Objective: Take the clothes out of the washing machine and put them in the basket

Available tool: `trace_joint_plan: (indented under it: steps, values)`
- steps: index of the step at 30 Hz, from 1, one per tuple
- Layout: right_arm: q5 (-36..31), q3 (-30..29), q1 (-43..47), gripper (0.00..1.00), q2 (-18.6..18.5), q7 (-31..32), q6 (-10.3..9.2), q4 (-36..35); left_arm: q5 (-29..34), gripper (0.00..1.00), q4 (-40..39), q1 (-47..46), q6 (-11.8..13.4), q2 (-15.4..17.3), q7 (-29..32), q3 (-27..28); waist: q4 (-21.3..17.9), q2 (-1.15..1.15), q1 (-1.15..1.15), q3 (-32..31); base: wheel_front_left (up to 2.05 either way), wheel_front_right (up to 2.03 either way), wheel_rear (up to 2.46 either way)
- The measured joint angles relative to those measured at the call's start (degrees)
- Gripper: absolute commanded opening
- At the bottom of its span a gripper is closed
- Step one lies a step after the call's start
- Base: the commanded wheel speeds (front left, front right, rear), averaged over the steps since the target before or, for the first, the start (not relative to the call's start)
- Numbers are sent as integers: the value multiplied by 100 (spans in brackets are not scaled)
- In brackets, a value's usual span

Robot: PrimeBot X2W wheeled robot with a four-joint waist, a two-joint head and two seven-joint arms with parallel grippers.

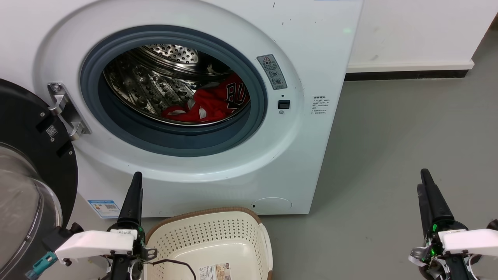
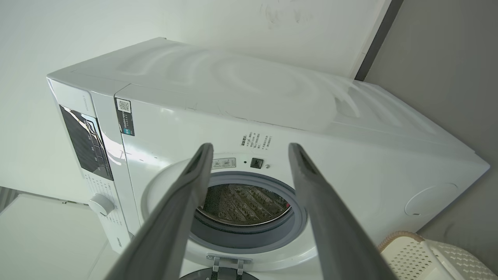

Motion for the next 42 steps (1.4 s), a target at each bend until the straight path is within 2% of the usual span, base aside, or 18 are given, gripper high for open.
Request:
trace_joint_plan:
  steps: [1,8,14,27,42]
  values:
    - [-328,12,30,100,1,-53,0,-99,222,100,-93,-1,0,0,-57,-10,-3,0,0,2,0,0,0]
    - [-1508,81,81,100,2,-208,0,-477,1085,100,-353,-1,16,1,-221,-76,-16,0,0,4,0,0,0]
    - [-2310,136,213,100,3,-318,-1,-666,1820,100,-488,14,67,1,-346,-193,-26,0,0,-11,0,0,0]
    - [-3594,221,408,100,3,-374,0,-1004,3460,100,-714,123,122,3,-598,-387,-20,0,0,-37,0,0,0]
    - [-4842,348,586,100,3,-371,-1,-1341,4565,100,-854,229,200,7,-860,-506,6,0,0,-61,0,0,0]
